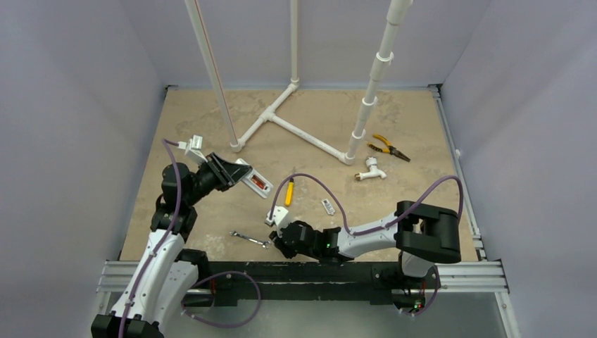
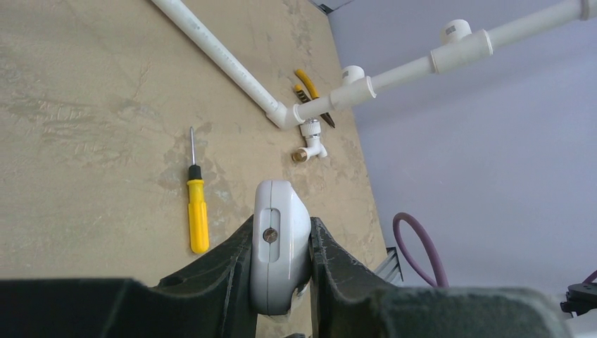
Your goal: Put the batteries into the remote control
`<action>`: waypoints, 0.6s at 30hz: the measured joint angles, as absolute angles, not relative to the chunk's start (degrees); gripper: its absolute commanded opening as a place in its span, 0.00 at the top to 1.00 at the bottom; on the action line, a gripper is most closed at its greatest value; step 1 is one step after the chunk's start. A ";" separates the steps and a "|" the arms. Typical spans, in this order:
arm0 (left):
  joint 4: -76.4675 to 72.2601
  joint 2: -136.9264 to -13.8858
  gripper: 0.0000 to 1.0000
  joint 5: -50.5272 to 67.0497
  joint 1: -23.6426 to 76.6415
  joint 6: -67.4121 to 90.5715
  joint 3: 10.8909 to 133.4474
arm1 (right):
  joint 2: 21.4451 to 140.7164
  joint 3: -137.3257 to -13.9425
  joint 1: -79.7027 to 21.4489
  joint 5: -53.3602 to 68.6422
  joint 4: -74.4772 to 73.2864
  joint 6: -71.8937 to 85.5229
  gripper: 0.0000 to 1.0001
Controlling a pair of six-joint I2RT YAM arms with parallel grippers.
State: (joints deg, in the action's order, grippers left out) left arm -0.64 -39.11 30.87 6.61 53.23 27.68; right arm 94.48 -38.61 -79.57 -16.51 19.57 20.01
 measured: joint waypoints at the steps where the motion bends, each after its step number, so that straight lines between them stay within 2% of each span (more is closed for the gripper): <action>1: -0.54 -39.11 1.00 30.83 6.57 53.08 27.68 | 94.43 -38.61 -79.61 -16.84 19.42 19.86 0.76; 8: -0.38 -39.29 1.00 30.79 6.39 52.88 27.68 | 93.95 -38.59 -79.85 -18.87 17.72 18.37 0.99; 18: -0.38 -40.05 1.00 30.89 6.39 52.88 27.68 | 86.17 -34.33 -79.81 -21.04 13.80 13.02 1.00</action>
